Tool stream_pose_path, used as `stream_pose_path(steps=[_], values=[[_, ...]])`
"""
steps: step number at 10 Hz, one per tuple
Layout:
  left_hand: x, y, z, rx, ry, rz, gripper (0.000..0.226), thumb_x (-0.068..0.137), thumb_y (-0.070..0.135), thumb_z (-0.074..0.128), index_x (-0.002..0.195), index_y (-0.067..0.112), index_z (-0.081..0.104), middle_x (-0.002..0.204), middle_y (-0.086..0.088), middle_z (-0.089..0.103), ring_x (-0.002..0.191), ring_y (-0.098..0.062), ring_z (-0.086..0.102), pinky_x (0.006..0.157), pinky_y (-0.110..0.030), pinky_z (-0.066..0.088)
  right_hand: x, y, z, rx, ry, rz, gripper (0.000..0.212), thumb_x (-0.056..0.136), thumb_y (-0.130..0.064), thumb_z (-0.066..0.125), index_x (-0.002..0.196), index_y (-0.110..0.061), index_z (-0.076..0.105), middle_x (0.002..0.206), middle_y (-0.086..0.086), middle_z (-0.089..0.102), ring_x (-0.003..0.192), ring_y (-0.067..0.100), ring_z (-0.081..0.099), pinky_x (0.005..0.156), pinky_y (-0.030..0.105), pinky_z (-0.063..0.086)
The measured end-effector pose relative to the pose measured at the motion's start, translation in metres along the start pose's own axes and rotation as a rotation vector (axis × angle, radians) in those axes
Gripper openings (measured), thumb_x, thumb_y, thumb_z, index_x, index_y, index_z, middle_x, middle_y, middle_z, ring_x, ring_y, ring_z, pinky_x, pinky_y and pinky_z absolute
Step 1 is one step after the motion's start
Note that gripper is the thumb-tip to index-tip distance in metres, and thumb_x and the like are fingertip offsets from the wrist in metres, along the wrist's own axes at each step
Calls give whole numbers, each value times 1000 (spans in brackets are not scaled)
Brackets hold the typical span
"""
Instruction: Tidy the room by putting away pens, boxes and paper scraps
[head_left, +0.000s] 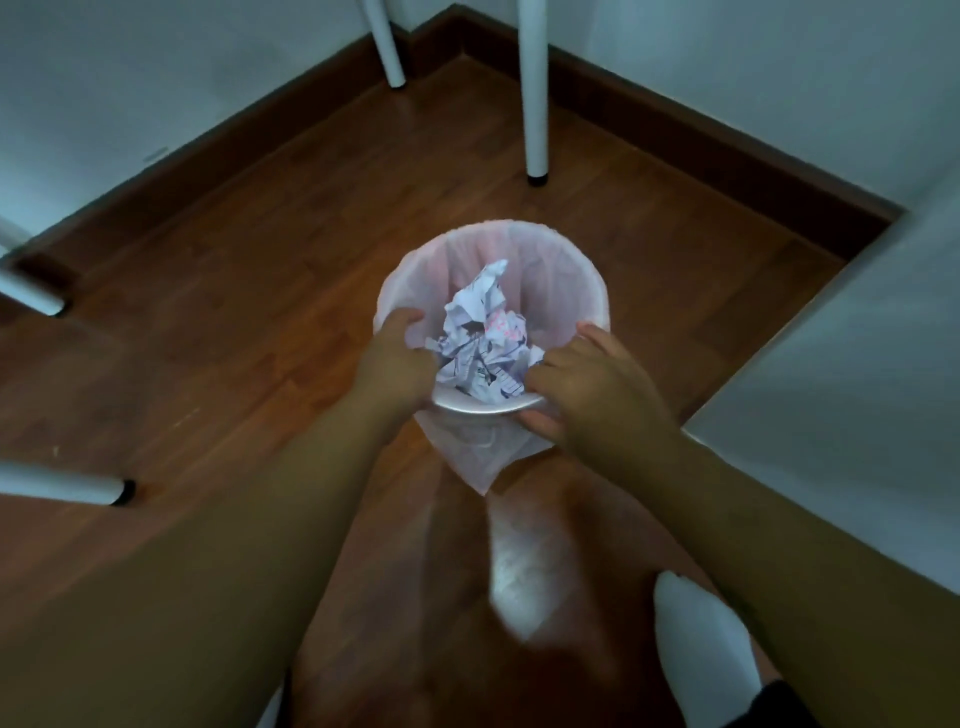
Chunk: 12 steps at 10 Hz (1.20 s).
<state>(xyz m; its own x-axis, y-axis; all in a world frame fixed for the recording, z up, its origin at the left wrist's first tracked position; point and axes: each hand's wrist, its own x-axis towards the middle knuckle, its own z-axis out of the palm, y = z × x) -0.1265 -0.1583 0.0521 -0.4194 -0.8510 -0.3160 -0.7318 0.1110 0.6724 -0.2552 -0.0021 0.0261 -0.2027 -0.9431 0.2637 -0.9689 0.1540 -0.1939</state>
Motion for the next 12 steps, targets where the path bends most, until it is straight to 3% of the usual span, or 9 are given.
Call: stream_pose_path(steps=[1, 4, 6, 7, 8, 9, 10, 11, 12], values=[[-5, 20, 26, -54, -31, 16, 54, 88, 4, 45, 138, 25, 46, 136, -16, 49, 110, -37, 57, 90, -50, 54, -18, 14, -6, -111, -25, 19, 11, 79, -30, 69, 77, -20, 65, 74, 1, 62, 71, 27, 59, 85, 36, 38], [-1, 98, 117, -79, -117, 100, 62, 96, 7, 46, 150, 28, 24, 147, -13, 35, 123, -30, 48, 87, -31, 45, -49, 52, -30, -215, -161, 379, 19, 73, -10, 72, 91, -11, 69, 82, 12, 66, 82, 35, 63, 94, 48, 47], [1, 122, 140, -150, -132, 122, 60, 97, 12, 49, 149, 27, 23, 146, -11, 39, 121, -27, 51, 86, -31, 47, -41, 47, -24, -221, -50, 518, 45, 82, -7, 30, 110, 1, 64, 101, 21, 68, 111, 42, 60, 110, 54, 35], [-1, 126, 143, -179, -233, 133, 64, 97, 25, 53, 150, 29, 17, 148, -10, 39, 123, -27, 50, 90, -32, 47, -40, 47, -19, -216, -142, 516, 58, 87, -9, 51, 142, 4, 39, 136, 22, 53, 136, 42, 40, 117, 52, 20], [-7, 132, 139, -205, -347, 173, 68, 100, 27, 49, 152, 30, 6, 152, -11, 36, 127, -28, 50, 99, -34, 45, -41, 51, -27, -161, -191, 559, 58, 95, -10, 37, 149, 6, 22, 151, 26, 33, 145, 41, 24, 119, 46, 15], [-10, 136, 129, -185, -360, 206, 66, 102, 26, 45, 154, 27, 5, 157, -9, 32, 133, -28, 45, 95, -29, 42, -39, 48, -34, -139, -169, 585, 69, 87, -17, 5, 148, 5, 29, 152, 25, 34, 145, 39, 24, 117, 43, 24], [-20, 132, 112, -68, -325, 260, 65, 101, 23, 47, 154, 26, 10, 156, -9, 32, 132, -27, 46, 102, -36, 45, -45, 43, -45, -125, -158, 618, 64, 88, -11, 13, 142, 6, 42, 147, 24, 43, 141, 40, 34, 104, 44, 42], [-37, 130, 85, 293, -308, 436, 59, 99, 18, 46, 152, 23, 19, 154, -9, 33, 121, -26, 53, 96, -40, 50, -46, 41, -66, -65, -214, 624, 52, 94, -8, 42, 145, 1, 38, 152, 20, 36, 144, 38, 28, 106, 44, 41], [-53, 143, 52, 431, -178, 570, 56, 97, 20, 49, 149, 21, 29, 148, -6, 40, 120, -25, 53, 94, -43, 51, -56, 39, -98, -34, -95, 600, 45, 79, -11, 63, 123, -1, 61, 129, 18, 61, 118, 35, 59, 84, 43, 56]])
